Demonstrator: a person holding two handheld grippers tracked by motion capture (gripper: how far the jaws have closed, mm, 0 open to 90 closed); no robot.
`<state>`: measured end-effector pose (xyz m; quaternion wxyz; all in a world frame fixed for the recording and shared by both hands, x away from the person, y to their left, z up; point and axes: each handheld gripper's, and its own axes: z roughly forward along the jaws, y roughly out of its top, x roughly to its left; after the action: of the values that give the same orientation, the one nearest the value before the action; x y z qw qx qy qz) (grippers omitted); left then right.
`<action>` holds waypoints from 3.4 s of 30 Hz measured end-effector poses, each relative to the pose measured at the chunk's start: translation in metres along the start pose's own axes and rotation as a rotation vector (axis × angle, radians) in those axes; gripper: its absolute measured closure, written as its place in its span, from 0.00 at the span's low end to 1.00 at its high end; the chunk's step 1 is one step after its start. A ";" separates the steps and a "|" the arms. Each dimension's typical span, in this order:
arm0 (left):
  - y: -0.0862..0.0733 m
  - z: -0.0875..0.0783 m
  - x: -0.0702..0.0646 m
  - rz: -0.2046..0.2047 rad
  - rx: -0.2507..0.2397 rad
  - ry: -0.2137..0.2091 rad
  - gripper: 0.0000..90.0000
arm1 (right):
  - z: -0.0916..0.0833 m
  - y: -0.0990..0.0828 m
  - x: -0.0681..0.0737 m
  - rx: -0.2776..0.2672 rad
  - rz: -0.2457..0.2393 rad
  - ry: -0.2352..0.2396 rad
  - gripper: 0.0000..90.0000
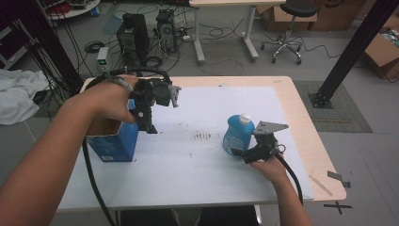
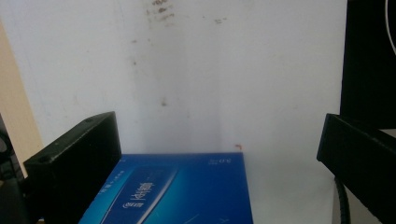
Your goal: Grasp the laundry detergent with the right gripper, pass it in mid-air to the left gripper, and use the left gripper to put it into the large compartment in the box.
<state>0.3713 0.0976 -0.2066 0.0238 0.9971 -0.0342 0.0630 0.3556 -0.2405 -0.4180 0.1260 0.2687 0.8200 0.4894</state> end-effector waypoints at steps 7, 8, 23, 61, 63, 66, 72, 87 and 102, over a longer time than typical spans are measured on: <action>-0.002 0.001 0.000 -0.004 0.002 0.006 0.00 | 0.002 -0.002 0.001 -0.040 0.004 -0.030 0.00; -0.002 0.001 0.000 -0.004 0.002 0.006 0.00 | 0.003 -0.002 0.001 -0.040 0.006 -0.028 0.00; 0.001 0.003 0.001 0.002 0.004 0.009 0.00 | 0.006 -0.005 0.003 -0.076 0.001 -0.068 0.08; 0.000 0.007 0.000 0.001 0.012 0.006 0.00 | 0.007 -0.006 0.004 -0.107 -0.013 -0.055 0.32; 0.000 0.008 0.000 0.000 0.008 0.006 0.00 | 0.007 -0.006 0.004 -0.108 -0.014 -0.056 0.33; 0.001 0.008 0.001 0.000 0.013 0.005 0.00 | 0.007 -0.006 0.005 -0.112 -0.022 -0.054 0.39; 0.000 0.008 0.001 -0.002 0.015 0.007 0.00 | 0.009 -0.008 0.005 -0.105 -0.017 -0.067 0.42; 0.003 0.008 0.001 0.002 0.014 0.004 0.00 | 0.009 -0.005 0.007 -0.087 -0.046 -0.073 0.51; 0.011 0.005 0.001 0.008 0.015 -0.005 0.00 | -0.006 0.058 0.028 -0.083 -0.230 0.164 0.52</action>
<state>0.3717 0.0861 -0.2114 0.0160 0.9973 -0.0377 0.0608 0.3482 -0.2080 -0.3631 0.1249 0.1270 0.8319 0.5256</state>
